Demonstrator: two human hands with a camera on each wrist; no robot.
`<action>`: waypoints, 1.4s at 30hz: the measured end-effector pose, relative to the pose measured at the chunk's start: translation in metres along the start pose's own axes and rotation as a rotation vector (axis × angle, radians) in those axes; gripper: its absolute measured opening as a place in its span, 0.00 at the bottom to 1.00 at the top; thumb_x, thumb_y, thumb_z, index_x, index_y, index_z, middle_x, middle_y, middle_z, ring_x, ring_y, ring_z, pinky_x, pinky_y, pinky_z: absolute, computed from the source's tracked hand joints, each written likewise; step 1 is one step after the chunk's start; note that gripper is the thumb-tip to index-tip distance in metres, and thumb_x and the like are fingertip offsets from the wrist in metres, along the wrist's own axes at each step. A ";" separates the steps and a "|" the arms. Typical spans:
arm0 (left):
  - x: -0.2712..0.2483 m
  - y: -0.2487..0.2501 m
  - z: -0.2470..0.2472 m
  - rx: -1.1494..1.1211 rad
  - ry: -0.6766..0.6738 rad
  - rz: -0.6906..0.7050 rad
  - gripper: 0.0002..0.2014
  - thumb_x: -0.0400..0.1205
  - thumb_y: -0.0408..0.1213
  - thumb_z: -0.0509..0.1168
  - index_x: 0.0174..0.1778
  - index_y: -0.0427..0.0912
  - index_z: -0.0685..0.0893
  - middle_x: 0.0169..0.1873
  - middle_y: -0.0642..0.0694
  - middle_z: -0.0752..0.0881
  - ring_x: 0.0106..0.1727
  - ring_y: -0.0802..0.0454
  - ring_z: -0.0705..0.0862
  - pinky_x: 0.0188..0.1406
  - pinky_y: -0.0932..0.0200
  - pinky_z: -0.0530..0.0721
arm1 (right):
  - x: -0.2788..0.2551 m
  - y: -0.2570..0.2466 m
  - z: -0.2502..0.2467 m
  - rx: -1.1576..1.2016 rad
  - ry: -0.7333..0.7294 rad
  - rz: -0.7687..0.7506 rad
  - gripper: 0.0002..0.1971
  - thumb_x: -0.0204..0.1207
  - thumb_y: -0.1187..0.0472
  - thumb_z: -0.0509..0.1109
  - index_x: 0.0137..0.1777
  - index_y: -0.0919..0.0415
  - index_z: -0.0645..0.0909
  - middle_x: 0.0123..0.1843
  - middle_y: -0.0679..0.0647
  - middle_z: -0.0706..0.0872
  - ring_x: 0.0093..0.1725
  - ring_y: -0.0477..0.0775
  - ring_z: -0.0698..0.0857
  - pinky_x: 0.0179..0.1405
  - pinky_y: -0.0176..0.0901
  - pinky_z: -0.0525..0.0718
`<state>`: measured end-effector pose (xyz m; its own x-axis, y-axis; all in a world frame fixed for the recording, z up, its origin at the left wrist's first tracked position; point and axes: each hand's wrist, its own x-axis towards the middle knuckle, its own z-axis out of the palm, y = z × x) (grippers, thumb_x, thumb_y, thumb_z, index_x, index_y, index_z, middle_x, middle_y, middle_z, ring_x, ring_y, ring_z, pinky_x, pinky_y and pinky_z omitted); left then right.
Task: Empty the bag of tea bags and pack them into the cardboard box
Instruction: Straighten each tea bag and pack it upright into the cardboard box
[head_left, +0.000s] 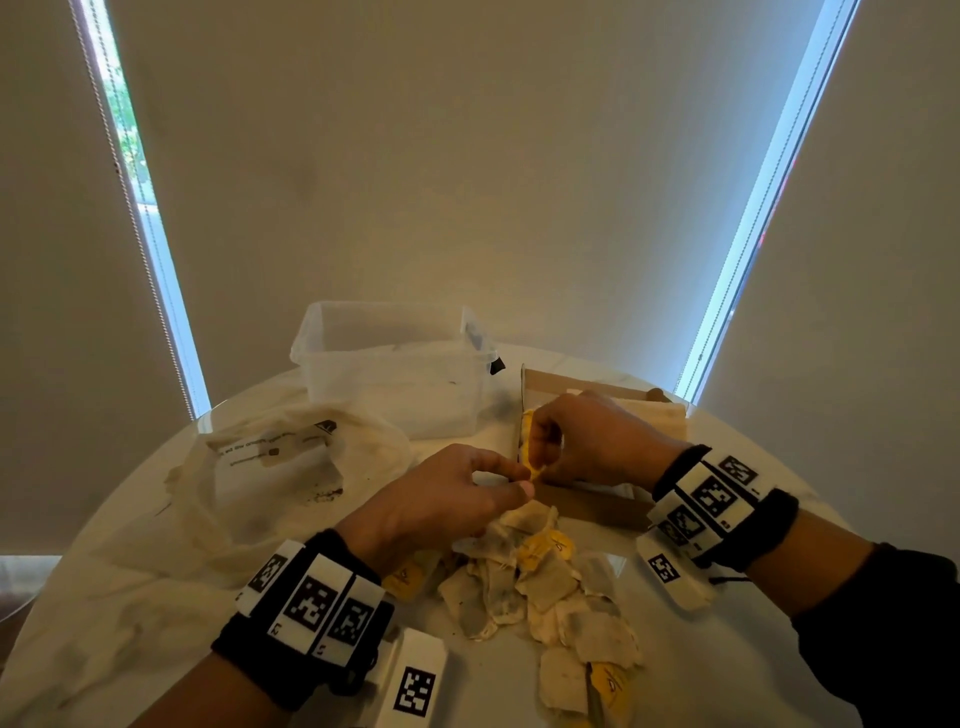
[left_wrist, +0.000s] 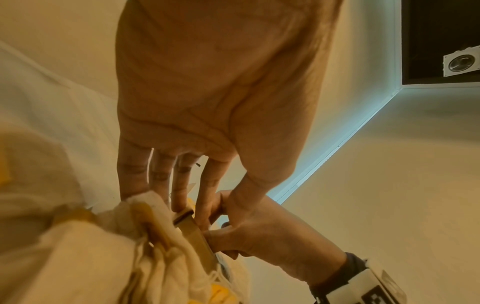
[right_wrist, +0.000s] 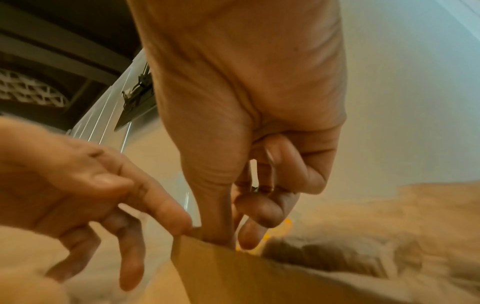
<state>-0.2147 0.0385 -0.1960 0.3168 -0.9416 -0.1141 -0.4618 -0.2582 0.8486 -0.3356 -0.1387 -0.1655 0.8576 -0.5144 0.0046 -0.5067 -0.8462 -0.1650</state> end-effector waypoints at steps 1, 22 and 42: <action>0.001 -0.001 0.000 0.000 0.002 0.003 0.14 0.88 0.54 0.71 0.69 0.62 0.90 0.53 0.50 0.93 0.54 0.45 0.93 0.56 0.52 0.93 | 0.002 -0.001 0.002 -0.014 0.011 0.000 0.08 0.71 0.52 0.86 0.43 0.45 0.89 0.41 0.40 0.88 0.46 0.42 0.86 0.50 0.49 0.91; -0.018 0.025 -0.014 0.114 0.036 0.145 0.12 0.88 0.50 0.72 0.66 0.55 0.90 0.58 0.59 0.91 0.55 0.64 0.89 0.54 0.59 0.85 | -0.045 0.002 -0.016 0.526 0.044 -0.073 0.07 0.79 0.49 0.82 0.53 0.47 0.91 0.48 0.44 0.94 0.47 0.47 0.94 0.46 0.38 0.90; -0.014 0.038 -0.031 0.245 0.179 0.191 0.06 0.87 0.46 0.74 0.54 0.49 0.93 0.42 0.51 0.96 0.42 0.56 0.94 0.37 0.60 0.90 | -0.077 0.005 -0.005 0.478 -0.220 -0.164 0.11 0.81 0.47 0.80 0.60 0.46 0.91 0.48 0.45 0.96 0.50 0.47 0.94 0.66 0.50 0.88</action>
<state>-0.2110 0.0486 -0.1457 0.3356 -0.9307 0.1454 -0.7047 -0.1457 0.6943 -0.4050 -0.1042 -0.1614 0.9461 -0.2968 -0.1297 -0.3122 -0.7290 -0.6092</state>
